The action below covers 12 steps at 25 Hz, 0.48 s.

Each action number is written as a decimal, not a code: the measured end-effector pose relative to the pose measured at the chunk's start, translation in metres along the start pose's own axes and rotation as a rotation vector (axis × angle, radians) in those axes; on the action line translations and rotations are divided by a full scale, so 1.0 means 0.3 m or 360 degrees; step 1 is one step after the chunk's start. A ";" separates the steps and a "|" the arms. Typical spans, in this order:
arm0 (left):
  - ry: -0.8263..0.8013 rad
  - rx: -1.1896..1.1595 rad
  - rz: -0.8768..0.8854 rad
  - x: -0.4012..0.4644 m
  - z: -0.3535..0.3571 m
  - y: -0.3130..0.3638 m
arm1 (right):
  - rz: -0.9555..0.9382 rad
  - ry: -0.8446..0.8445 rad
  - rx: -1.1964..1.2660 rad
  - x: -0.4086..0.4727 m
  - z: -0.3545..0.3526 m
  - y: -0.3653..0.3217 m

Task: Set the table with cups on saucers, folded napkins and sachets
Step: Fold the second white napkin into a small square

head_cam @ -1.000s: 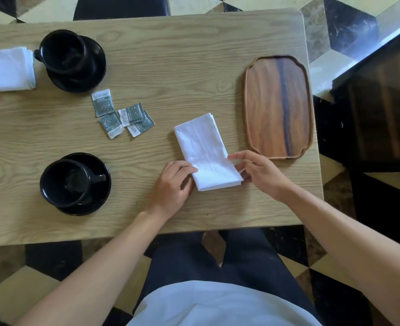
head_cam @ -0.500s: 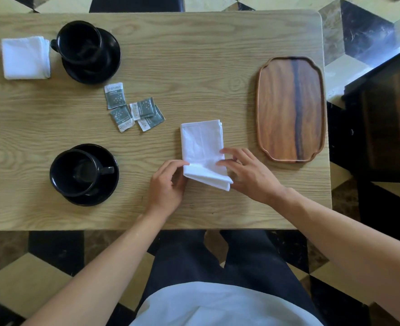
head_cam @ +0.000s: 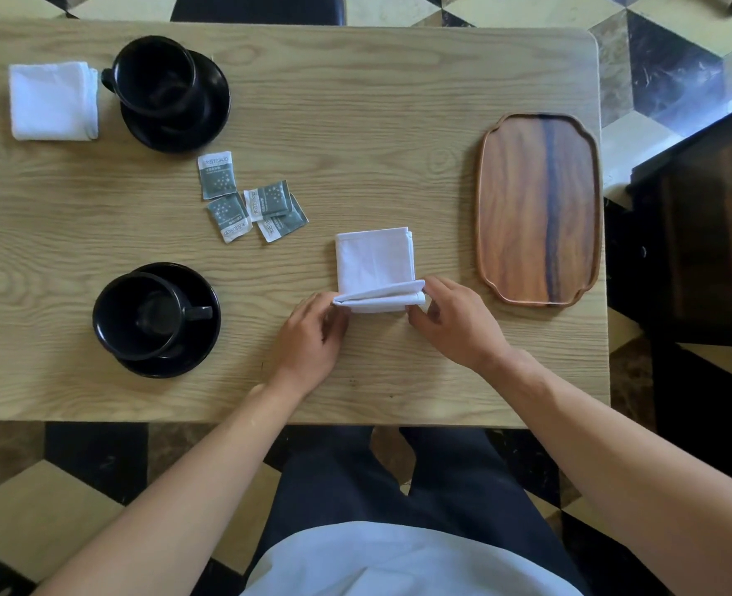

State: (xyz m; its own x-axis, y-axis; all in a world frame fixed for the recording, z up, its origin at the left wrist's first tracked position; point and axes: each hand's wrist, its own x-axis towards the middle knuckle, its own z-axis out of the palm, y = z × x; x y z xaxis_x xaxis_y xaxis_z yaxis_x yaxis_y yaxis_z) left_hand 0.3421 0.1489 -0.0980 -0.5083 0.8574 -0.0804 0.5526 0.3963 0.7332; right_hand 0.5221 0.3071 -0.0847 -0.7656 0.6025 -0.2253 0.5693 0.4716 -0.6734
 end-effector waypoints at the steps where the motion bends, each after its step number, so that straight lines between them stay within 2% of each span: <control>1: 0.0003 0.0002 0.0004 0.004 -0.002 0.001 | 0.0011 0.0000 0.0001 0.005 -0.002 -0.002; 5: 0.0009 -0.0112 -0.0017 0.017 -0.016 0.001 | 0.0030 0.0018 0.0152 0.010 -0.016 -0.003; 9: -0.0028 -0.0103 -0.0307 0.085 -0.006 0.010 | 0.0370 0.0055 0.0369 0.046 0.006 -0.003; 12: -0.0076 0.0086 -0.0404 0.144 0.010 0.043 | 0.0509 0.0122 0.0238 0.086 0.016 -0.027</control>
State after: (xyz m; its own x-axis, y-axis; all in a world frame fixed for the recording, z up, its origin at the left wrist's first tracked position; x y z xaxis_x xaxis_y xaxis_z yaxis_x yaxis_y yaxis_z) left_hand 0.3291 0.1921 -0.0939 -0.6039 0.7424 -0.2900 0.4464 0.6165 0.6486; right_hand 0.4964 0.3159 -0.0884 -0.5278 0.7536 -0.3918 0.7222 0.1554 -0.6740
